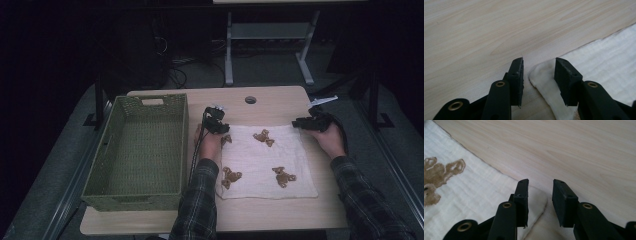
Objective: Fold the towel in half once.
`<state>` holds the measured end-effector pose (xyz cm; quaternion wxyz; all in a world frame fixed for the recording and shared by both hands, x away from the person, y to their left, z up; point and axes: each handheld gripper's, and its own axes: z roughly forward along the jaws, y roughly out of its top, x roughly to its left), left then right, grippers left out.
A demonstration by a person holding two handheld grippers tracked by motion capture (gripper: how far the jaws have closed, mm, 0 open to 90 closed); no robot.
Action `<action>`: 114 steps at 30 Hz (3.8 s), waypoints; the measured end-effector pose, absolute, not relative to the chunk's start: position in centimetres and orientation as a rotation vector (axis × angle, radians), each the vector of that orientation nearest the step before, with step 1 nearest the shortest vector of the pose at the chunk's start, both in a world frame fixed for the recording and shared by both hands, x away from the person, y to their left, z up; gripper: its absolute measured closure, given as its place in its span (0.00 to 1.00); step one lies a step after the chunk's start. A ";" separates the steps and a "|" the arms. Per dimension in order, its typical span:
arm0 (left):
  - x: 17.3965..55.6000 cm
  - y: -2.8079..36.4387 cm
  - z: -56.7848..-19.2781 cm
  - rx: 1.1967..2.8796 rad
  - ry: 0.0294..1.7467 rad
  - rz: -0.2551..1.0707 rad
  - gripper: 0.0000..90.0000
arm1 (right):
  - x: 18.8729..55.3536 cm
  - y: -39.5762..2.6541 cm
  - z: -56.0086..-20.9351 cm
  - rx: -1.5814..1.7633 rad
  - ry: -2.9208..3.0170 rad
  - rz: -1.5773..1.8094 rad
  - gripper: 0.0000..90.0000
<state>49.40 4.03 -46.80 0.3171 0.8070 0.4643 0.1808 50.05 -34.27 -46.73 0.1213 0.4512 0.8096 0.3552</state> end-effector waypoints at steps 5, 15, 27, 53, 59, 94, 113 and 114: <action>49.4 4.0 -46.8 2.123 1.206 0.458 0.75 | 50.2 -34.2 -47.2 1.319 2.374 1.012 0.80; 49.2 3.5 -46.5 2.146 1.187 0.443 0.96 | 50.0 -34.3 -47.1 1.313 2.391 1.015 0.97; 47.7 4.2 -43.9 2.095 1.164 0.481 0.96 | 48.5 -35.3 -44.9 1.277 2.351 1.129 0.98; 40.4 4.8 -40.9 2.084 1.094 0.508 0.96 | 40.4 -36.3 -42.9 1.118 2.317 1.248 0.98; 38.6 5.0 -40.6 2.109 1.063 0.523 0.96 | 38.6 -36.1 -42.7 1.103 2.340 1.239 0.98; 28.8 5.2 -41.0 2.154 0.995 0.521 0.96 | 28.8 -36.8 -43.0 1.017 2.412 1.262 0.98; 26.6 5.3 -43.1 2.260 0.968 0.446 0.96 | 26.1 -36.3 -44.7 1.012 2.516 1.210 0.98; 26.4 5.4 -43.1 2.263 0.962 0.443 0.96 | 26.0 -36.3 -44.7 1.010 2.515 1.211 0.98</action>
